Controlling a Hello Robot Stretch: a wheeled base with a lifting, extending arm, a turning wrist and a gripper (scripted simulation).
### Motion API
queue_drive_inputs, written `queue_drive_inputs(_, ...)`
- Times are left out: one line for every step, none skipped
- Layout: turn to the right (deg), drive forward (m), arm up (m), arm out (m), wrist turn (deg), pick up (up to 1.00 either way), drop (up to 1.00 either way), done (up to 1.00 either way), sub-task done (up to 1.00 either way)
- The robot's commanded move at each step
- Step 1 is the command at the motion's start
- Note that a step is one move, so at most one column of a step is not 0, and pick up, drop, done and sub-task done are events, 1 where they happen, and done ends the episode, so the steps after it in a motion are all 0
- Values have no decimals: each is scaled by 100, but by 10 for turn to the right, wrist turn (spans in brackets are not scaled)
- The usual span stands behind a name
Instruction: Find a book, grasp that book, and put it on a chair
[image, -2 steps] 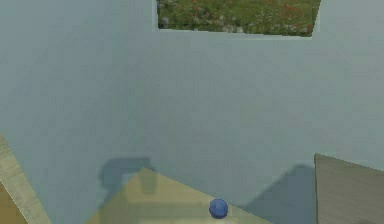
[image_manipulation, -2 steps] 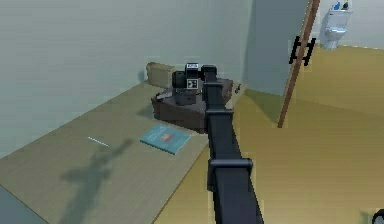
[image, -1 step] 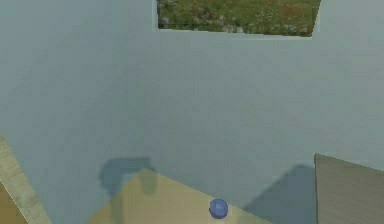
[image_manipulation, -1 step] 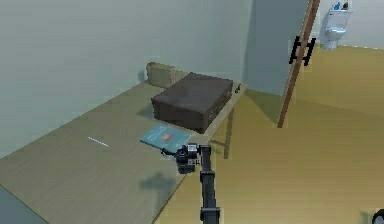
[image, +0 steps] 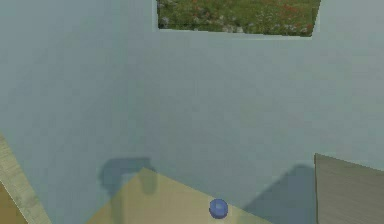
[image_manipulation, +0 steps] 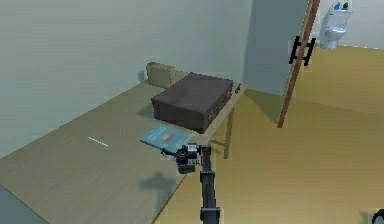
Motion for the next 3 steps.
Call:
queue_drive_inputs(0, 0, 10, 0, 0, 0, 0, 0, 0)
queue_drive_inputs(0, 0, 26, 0, 0, 0, 0, 0, 0)
queue_drive_inputs(0, 0, 0, 0, -450, 0, 0, 0, 0)
